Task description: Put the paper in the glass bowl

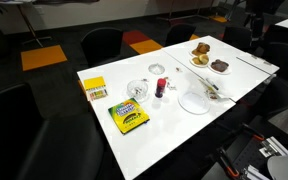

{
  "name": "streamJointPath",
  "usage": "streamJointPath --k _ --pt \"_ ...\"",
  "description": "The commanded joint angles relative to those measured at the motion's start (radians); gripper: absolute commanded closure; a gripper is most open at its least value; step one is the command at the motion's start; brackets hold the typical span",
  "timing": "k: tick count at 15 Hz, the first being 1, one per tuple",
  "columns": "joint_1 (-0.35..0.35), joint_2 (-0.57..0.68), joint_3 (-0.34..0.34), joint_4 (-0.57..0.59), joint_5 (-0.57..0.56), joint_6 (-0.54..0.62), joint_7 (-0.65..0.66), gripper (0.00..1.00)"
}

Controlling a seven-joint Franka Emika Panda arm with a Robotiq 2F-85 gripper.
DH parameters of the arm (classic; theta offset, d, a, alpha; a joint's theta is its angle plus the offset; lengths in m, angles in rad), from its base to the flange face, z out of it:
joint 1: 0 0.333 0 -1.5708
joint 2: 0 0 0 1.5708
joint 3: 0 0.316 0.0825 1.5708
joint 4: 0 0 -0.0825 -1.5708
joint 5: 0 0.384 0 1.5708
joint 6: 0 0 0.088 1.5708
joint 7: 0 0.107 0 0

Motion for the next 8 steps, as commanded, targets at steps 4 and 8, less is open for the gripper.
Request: streamJointPath --k 4,8 --pt "0.002 0.019 0.043 0.002 -0.083 -0.001 -0.119 0.00" --pt "0.008 0.019 0.051 0.002 -0.093 -0.001 -0.133 0.00"
